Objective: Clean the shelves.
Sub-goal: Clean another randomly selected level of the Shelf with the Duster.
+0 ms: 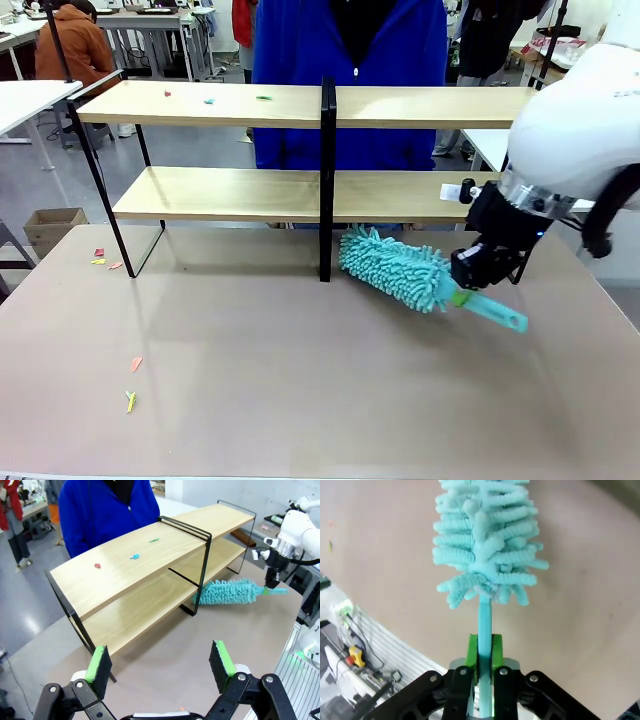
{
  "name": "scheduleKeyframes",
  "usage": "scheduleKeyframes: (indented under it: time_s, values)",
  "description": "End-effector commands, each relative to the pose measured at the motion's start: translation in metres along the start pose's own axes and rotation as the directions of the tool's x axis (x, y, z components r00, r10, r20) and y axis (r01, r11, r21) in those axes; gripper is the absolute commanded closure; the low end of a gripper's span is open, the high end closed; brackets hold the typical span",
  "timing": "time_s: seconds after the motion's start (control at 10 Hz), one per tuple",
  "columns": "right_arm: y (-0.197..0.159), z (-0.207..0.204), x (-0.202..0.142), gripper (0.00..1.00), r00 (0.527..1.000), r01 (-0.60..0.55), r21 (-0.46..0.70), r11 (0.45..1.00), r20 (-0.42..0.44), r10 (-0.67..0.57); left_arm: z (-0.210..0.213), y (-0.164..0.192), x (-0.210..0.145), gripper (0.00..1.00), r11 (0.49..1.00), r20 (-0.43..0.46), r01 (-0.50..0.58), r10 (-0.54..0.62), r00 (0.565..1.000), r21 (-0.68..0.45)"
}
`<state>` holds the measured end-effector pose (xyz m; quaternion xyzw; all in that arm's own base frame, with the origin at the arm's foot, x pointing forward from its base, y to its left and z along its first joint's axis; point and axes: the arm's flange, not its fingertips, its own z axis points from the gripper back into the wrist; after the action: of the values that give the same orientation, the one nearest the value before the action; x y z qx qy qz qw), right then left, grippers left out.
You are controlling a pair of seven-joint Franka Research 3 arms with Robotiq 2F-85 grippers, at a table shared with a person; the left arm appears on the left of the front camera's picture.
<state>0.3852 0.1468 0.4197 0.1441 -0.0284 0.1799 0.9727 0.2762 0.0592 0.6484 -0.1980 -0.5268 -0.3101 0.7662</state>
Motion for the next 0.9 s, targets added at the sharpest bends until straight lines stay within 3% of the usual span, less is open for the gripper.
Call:
scheduleKeyframes:
  time_s: [0.0,0.3,0.4,0.8]
  values:
    - [0.0,-0.018,0.023,0.88,0.996,0.032,0.036,0.999,0.081,-0.035,-0.001,0.0,0.001,0.0,1.0,0.004,0.0,0.0,1.0,0.0]
    - [-0.017,-0.032,0.033,0.88,0.982,0.164,-0.062,0.985,0.103,-0.157,-0.001,0.0,0.001,0.0,1.0,0.004,0.0,0.0,1.0,0.0]
    - [-0.019,-0.033,0.029,0.88,0.971,0.232,-0.102,0.967,0.074,-0.225,-0.001,0.0,0.001,0.0,1.0,0.004,0.0,0.0,1.0,0.0]
    - [-0.031,-0.023,0.01,0.88,0.895,0.446,-0.175,0.878,0.095,-0.436,-0.001,0.0,0.001,0.0,1.0,0.004,0.0,0.0,1.0,0.0]
